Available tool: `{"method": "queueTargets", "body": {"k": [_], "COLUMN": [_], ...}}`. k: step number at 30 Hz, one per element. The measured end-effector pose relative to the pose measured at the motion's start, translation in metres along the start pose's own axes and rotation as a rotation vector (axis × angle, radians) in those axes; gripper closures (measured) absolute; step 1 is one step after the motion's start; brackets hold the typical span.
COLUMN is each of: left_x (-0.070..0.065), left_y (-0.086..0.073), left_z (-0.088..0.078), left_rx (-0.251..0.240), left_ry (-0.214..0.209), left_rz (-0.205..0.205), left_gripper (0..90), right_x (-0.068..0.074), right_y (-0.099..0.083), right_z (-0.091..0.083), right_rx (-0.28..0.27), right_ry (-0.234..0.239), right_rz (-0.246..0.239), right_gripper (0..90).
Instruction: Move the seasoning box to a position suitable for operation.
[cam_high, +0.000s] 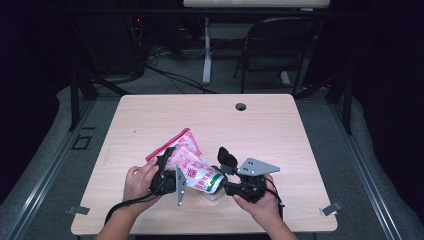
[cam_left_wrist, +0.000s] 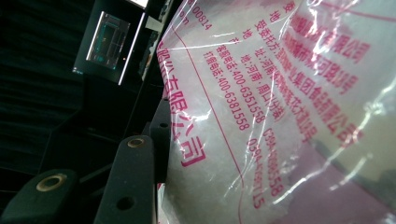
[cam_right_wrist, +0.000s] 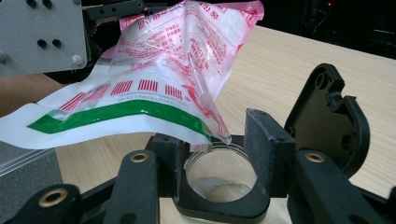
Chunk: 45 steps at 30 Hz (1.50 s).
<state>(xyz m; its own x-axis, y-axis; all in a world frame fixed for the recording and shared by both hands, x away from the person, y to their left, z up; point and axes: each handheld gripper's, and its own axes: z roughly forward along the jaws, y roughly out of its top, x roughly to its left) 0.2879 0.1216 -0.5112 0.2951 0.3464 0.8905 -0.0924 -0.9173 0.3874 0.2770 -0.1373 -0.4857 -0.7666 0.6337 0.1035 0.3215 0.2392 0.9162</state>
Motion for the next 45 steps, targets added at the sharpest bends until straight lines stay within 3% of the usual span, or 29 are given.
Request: {"method": "queueTargets", "body": {"k": [6,19,22,26,31,40,45], "left_x": [-0.001,-0.006,-0.006,-0.007,-0.009,-0.012,-0.014], "left_y": [0.001,0.002,0.002,0.003,0.005,0.007,0.01], "left_z": [0.0,0.002,0.002,0.002,0.001,0.0,-0.001], "left_rx": [0.004,0.022,0.025,0.02,0.017,0.017,0.024], "left_ry": [0.018,-0.013,-0.018,-0.011,-0.009,0.011,0.041], "left_rz": [0.018,0.052,0.055,0.062,0.075,0.085,0.118], "left_gripper": [59.6,59.7,59.7,59.8,59.9,60.2,60.4], "right_x": [-0.001,0.003,0.004,0.006,0.006,0.003,0.001], "right_y": [-0.002,-0.001,-0.001,0.0,0.0,0.0,-0.001], "right_z": [0.002,0.003,0.003,0.002,0.0,-0.001,-0.001], "right_rx": [0.009,0.024,0.02,0.022,0.025,0.036,0.04], "right_ry": [0.002,-0.004,-0.002,0.034,0.023,0.001,-0.009], "right_rz": [0.003,-0.035,-0.043,-0.047,-0.047,-0.028,-0.007], "right_gripper": [58.0,55.6,60.3,75.3,88.6,90.0,90.0]}}
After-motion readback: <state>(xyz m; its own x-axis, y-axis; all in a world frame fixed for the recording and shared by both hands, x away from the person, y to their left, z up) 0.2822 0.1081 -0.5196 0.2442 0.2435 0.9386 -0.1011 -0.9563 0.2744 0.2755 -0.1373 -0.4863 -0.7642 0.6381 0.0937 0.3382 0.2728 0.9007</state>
